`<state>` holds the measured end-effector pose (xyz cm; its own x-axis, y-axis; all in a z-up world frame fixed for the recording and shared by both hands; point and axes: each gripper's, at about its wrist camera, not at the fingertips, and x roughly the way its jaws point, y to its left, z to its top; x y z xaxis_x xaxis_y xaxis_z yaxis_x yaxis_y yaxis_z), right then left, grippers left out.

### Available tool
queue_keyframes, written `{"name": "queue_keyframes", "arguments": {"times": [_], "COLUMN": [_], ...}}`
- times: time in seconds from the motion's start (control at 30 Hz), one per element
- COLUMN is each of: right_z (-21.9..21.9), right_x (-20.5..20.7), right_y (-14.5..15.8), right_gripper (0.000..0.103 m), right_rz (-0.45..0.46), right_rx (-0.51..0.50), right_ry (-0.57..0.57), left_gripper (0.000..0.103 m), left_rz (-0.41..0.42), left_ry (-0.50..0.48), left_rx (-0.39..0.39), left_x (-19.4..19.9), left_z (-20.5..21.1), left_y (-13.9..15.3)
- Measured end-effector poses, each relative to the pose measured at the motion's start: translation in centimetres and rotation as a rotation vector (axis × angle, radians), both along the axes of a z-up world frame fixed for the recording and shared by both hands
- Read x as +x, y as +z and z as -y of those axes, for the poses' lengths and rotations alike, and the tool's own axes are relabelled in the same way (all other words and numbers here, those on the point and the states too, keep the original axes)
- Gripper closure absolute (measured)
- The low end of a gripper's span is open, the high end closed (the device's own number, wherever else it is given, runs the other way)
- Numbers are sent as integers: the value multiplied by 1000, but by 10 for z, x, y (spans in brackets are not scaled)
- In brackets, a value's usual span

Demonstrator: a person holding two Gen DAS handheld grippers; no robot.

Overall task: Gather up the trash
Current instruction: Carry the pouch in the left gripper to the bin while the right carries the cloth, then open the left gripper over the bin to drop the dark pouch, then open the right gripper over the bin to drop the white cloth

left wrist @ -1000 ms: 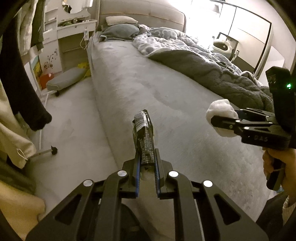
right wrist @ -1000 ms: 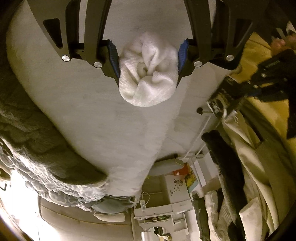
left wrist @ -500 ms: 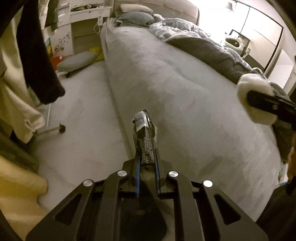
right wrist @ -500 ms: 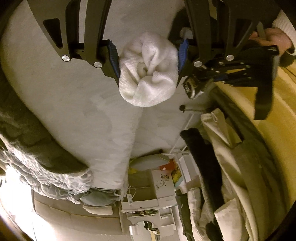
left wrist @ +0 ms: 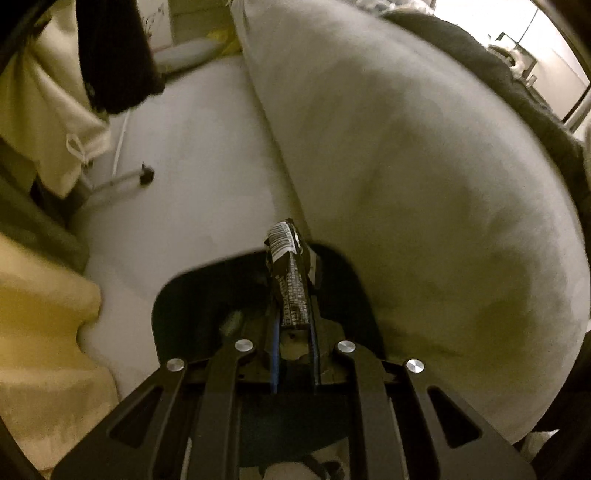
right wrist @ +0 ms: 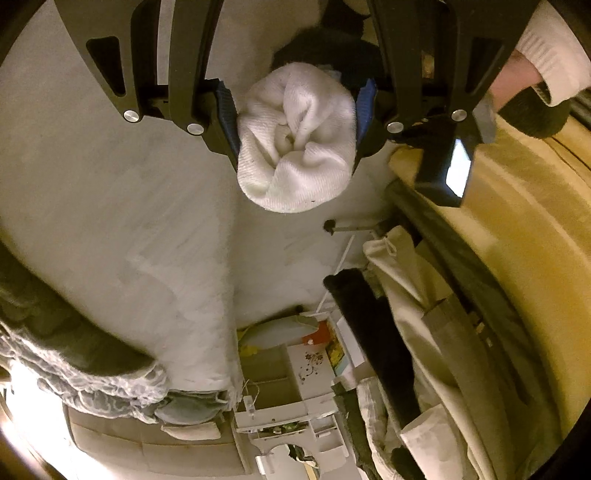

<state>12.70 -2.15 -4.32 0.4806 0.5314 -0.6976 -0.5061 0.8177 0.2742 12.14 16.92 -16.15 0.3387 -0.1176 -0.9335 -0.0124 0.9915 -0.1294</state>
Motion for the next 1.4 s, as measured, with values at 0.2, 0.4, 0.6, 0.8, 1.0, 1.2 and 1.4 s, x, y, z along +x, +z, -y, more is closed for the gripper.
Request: {"name": "queue_keyframes", "arguments": {"times": [0.2, 0.4, 0.6, 0.8, 1.0, 1.2, 1.4], "right_z": [-29, -48, -63, -78, -90, -98, -113], "right_x": [-10, -12, -9, -1, 11, 17, 18], "right_y": [0, 5, -2, -25, -51, -76, -103], "right_gripper": [50, 50, 50, 50, 50, 50, 50], "right_rz": [17, 26, 10, -38, -89, -136, -177], "right_rx": [-16, 7, 14, -14, -52, -99, -161], "right_ry": [55, 85, 111, 117, 100, 96, 111], "left_gripper": [89, 89, 88, 39, 33, 23, 20], "left_rz": [-86, -158, -248, -274, -232, -154, -27], "left_ry": [21, 38, 22, 20, 25, 52, 75], "left_rx": [-8, -19, -24, -24, -37, -33, -3], "left_x": [-10, -16, -23, -28, -35, -48, -65], "left_z": [-14, -24, -28, -32, -40, -54, -69], "left_y": [-29, -55, -84, -97, -86, -64, -28]}}
